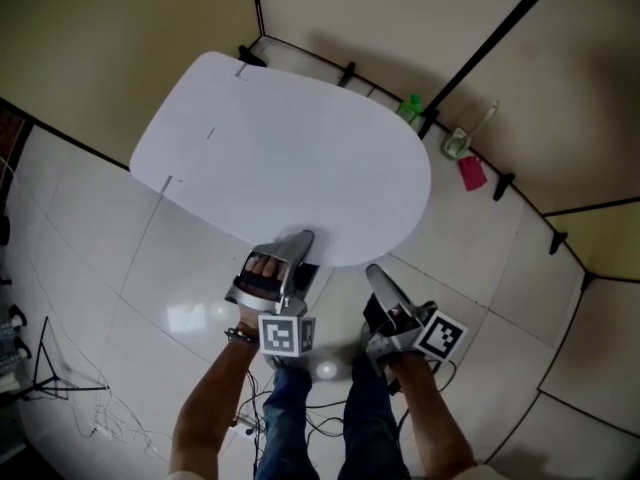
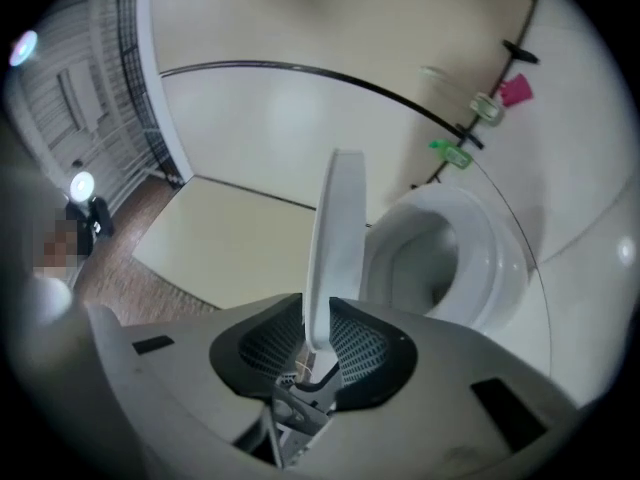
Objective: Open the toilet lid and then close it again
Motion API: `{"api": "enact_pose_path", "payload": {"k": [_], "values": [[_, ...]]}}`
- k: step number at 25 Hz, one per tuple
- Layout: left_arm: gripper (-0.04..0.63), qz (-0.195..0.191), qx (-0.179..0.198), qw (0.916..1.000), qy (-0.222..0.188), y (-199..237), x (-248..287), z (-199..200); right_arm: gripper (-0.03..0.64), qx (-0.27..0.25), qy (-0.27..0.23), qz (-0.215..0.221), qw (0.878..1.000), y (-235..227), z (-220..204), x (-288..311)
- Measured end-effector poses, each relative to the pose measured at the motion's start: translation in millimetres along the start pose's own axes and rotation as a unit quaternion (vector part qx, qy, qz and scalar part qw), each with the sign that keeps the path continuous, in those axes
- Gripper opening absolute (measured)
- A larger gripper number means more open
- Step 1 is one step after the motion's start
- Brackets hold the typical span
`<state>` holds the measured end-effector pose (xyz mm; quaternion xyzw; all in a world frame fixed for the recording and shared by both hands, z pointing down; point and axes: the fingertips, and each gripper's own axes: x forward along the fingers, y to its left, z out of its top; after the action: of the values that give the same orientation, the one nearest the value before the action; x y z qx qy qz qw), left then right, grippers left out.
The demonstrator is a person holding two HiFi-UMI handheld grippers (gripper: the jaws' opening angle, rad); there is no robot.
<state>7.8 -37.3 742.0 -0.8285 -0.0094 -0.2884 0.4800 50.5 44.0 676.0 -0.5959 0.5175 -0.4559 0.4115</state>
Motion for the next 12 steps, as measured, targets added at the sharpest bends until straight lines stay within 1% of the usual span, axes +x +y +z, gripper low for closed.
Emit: {"api": "enact_pose_path", "payload": {"k": [2,4,6,9,10,12], "values": [[0.272,0.014,-0.027,0.9995,-0.013,31.0,-15.4,3.6,0.089,-0.085,0.032,0.017,0.996,32.4,-1.2,-3.6],[0.262,0.023,-0.066,0.9973,-0.023,62.5,-33.5,1.9,0.092,-0.18,0.066,0.026,0.981,63.0,-3.1,-7.9],[0.256,0.028,-0.103,0.9938,-0.031,93.1,-49.7,-4.6,0.092,-0.252,0.09,0.032,0.963,89.4,-4.0,-12.6],[0.248,0.04,-0.159,0.9855,-0.043,138.7,-70.6,-21.8,0.092,-0.317,0.108,0.036,0.942,123.3,-1.8,-16.7],[0.243,0.049,-0.182,0.981,-0.046,155.8,-78.3,-31.2,0.092,-0.329,0.111,0.036,0.937,133.7,-1.1,-16.7],[0.235,0.068,-0.234,0.9684,-0.052,191.7,-93.2,-54.9,0.092,-0.344,0.115,0.034,0.931,150.9,-0.2,-15.9]]}}
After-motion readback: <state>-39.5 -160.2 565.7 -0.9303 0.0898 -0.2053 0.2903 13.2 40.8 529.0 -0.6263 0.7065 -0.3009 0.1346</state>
